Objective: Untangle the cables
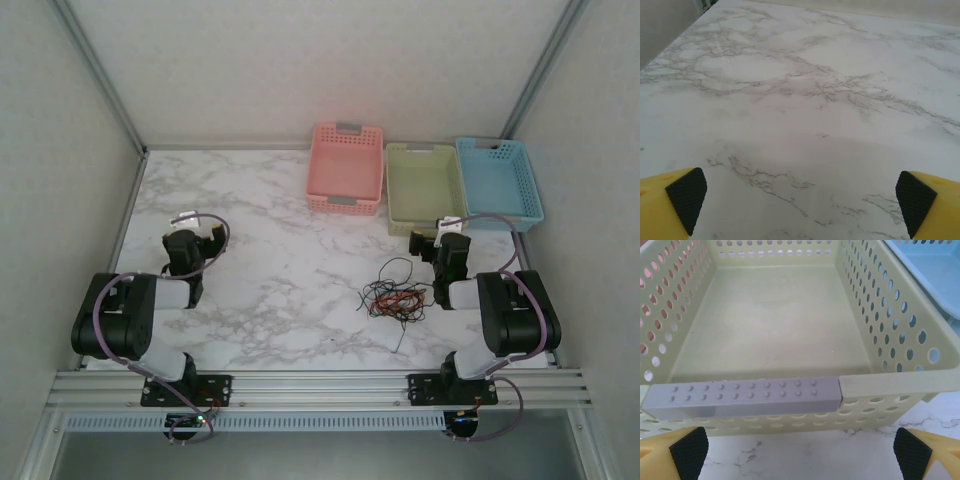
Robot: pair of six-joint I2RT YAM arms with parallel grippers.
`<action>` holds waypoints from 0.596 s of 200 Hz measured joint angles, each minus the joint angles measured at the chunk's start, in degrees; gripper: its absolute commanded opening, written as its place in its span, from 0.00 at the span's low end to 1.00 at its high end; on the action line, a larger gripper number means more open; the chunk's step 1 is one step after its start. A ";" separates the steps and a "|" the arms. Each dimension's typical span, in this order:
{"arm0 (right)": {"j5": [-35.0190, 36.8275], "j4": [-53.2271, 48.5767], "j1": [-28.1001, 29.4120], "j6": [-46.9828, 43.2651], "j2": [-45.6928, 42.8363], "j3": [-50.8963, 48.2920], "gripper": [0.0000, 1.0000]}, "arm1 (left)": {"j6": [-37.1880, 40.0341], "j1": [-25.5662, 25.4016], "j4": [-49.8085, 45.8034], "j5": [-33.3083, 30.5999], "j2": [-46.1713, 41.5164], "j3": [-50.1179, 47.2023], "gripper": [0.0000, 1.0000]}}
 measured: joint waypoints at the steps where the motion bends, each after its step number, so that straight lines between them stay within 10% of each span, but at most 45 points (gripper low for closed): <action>1: 0.00 0.00 0.00 0.00 0.00 0.00 0.99 | 0.00 0.00 0.00 0.00 0.00 0.00 1.00; 119: -0.87 -0.20 -0.15 0.00 0.00 0.00 0.99 | 0.00 0.00 0.00 0.00 0.00 0.00 1.00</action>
